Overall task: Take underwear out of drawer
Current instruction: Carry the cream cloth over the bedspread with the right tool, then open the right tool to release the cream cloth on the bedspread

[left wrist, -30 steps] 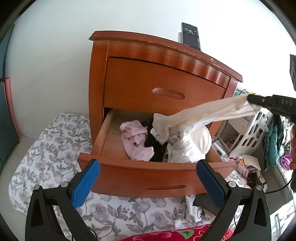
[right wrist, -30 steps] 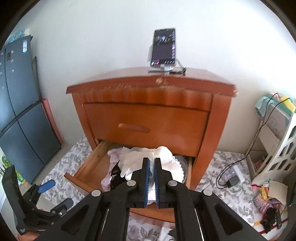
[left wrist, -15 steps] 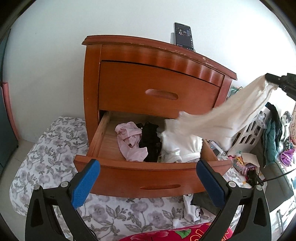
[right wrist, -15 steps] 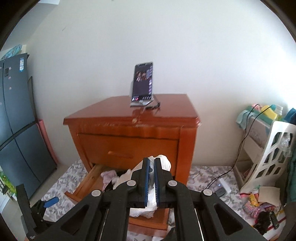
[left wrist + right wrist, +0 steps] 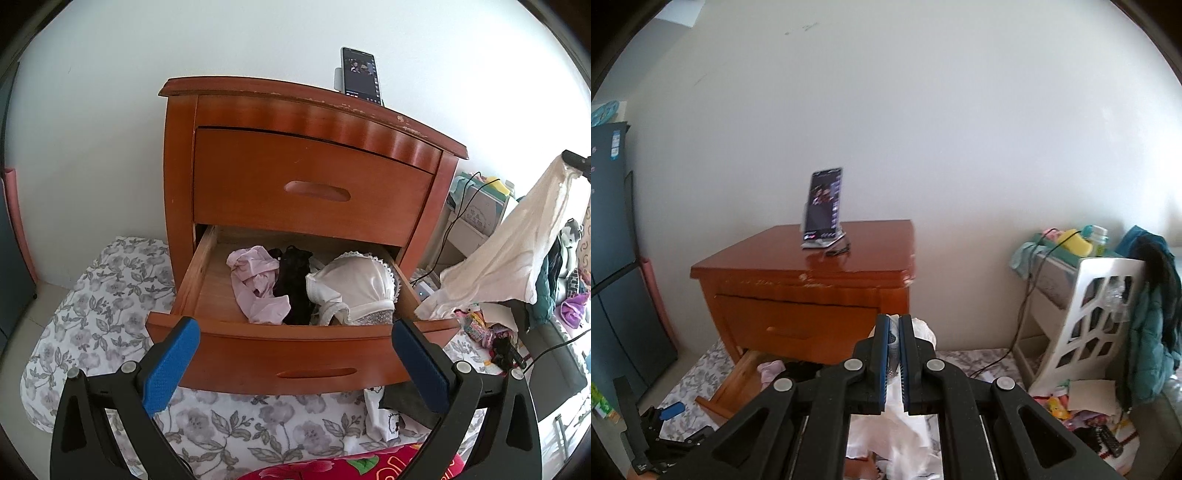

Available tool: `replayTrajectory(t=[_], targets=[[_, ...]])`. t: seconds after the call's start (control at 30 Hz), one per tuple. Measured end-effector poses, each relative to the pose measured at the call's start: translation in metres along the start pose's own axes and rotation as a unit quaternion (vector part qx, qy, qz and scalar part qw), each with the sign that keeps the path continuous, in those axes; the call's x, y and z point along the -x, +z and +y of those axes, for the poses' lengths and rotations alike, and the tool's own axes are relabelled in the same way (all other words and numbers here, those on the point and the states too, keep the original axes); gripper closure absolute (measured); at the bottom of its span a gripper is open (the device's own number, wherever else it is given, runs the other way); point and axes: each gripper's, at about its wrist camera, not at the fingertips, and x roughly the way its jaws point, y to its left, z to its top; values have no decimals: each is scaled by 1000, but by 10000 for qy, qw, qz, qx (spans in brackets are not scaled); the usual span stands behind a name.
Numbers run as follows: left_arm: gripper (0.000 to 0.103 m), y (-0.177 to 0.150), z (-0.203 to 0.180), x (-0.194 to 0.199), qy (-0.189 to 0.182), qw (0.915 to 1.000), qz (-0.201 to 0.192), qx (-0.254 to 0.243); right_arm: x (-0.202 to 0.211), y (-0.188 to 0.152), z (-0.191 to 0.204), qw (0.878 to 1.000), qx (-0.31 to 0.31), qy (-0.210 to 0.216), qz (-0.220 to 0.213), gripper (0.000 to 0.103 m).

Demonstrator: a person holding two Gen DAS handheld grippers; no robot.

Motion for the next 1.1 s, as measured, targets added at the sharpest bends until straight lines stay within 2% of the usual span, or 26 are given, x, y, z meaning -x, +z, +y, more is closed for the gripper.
replayTrajectory(t=[0.27, 0.5, 0.63, 0.83, 1.1], targets=[[0, 0, -4, 0, -14, 10000, 14, -60, 17, 6, -30, 9991, -197, -320, -171, 97], [0, -1, -6, 0, -39, 9999, 13, -99, 1, -10, -42, 9986, -180, -461, 161, 97], [0, -1, -6, -2, -32, 9999, 39, -88, -18, -30, -50, 9971, -218, -526, 504, 97], [0, -2, -6, -3, -42, 9999, 49, -83, -58, -76, -59, 9900, -340, -520, 1266, 97], [0, -1, -5, -5, -41, 9999, 67, -82, -120, -162, -57, 9662, -415, -449, 2504, 97]])
